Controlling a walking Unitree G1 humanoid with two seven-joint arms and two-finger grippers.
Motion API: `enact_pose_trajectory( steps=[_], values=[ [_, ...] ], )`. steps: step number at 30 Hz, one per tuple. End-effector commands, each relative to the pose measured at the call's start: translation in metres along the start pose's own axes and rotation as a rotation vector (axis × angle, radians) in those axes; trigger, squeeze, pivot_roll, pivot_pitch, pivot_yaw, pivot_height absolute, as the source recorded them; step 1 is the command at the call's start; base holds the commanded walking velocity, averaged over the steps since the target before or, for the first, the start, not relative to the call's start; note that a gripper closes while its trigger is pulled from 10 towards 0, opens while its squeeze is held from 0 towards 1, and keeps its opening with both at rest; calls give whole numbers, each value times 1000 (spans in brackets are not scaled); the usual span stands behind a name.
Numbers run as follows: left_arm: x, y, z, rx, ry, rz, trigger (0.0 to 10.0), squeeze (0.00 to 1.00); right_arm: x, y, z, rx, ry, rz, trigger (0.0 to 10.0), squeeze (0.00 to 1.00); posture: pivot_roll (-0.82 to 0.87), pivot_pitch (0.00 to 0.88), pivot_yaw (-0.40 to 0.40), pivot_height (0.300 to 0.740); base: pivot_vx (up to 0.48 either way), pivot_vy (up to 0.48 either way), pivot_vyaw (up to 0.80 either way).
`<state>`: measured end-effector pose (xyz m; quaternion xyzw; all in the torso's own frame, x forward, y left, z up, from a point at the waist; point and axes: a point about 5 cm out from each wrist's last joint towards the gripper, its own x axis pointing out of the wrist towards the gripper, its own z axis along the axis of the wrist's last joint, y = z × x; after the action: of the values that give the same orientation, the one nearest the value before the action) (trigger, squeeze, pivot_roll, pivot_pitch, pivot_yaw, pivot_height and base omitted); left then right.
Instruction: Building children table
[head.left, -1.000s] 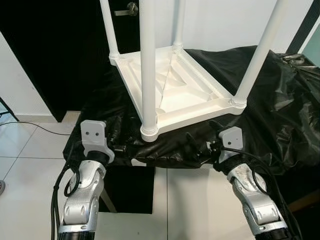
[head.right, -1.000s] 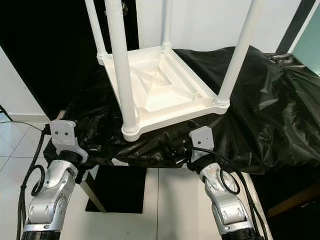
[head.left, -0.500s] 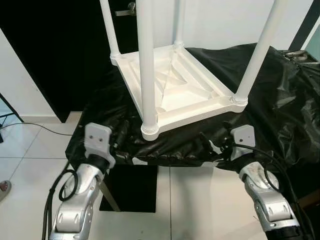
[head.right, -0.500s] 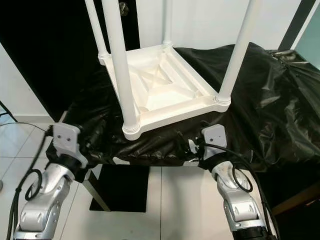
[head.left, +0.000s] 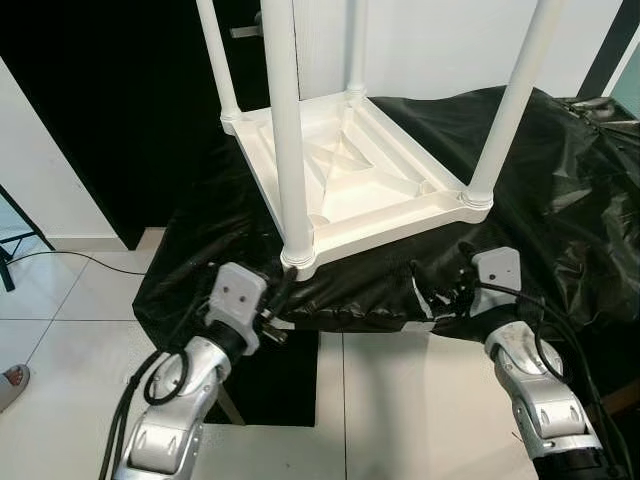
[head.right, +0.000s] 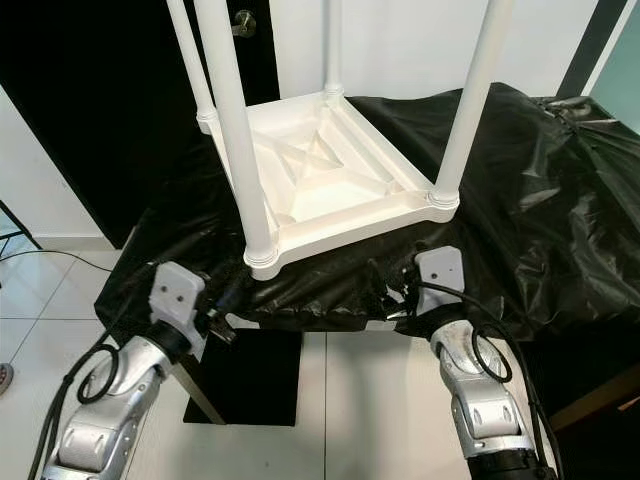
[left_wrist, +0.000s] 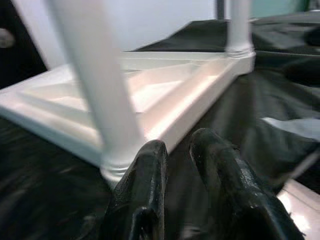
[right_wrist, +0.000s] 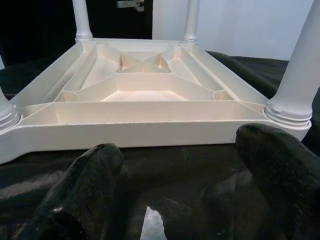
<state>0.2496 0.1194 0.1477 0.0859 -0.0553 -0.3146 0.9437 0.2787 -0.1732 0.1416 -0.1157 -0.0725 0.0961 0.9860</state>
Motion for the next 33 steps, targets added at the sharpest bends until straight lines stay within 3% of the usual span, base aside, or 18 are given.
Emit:
enact_pose_trajectory(
  steps=[1,10,13,14,15,17,20,21,25,26,29,30,33],
  values=[
    [0,-7,-3,5,20,-45,10000,0,2,-1,2,22,-10,-17,10000,0,42,0,26,740,0,0,0],
    [11,-13,-5,-7,23,-74,10000,0,2,-10,3,20,-6,-48,10000,0,31,0,25,740,0,0,0],
    [12,-11,-7,-8,39,-64,10000,27,2,-12,3,25,-6,-59,10000,0,29,0,26,740,0,0,0],
    [13,-9,-7,-10,45,-55,10000,125,3,-12,3,25,-5,-62,10000,0,29,0,28,740,0,0,0],
    [13,-9,-7,-10,45,-55,10000,125,3,-12,3,25,-5,-62,10000,0,29,0,28,740,0,0,0],
    [14,-7,-7,-12,46,-53,10000,1000,2,-10,2,32,0,-64,10000,0,28,0,30,740,0,0,0],
    [15,-7,-7,-2,43,-70,10000,1000,2,-6,0,50,6,-56,10000,0,29,0,29,740,0,0,0],
    [16,-8,-6,2,43,-77,10000,1000,1,-3,0,60,5,-48,10000,1000,29,0,30,740,0,0,0],
    [18,-12,-5,19,39,-99,10000,1000,1,-1,-1,67,4,-41,10000,1000,28,0,31,740,0,0,0],
    [19,-15,-4,29,36,-116,10000,0,1,0,-1,67,4,-41,10000,1000,28,0,32,740,0,0,0],
    [24,-22,-2,47,33,-161,10000,0,0,0,-2,60,9,-47,10000,980,27,0,36,740,0,0,0],
    [27,-25,-2,53,34,-176,10000,0,0,-1,-3,59,11,-52,10000,0,25,0,38,740,0,0,0],
    [34,-31,-1,47,37,-214,10000,0,-2,-1,-4,57,16,-63,10000,0,21,0,44,740,0,0,0]
  ],
)
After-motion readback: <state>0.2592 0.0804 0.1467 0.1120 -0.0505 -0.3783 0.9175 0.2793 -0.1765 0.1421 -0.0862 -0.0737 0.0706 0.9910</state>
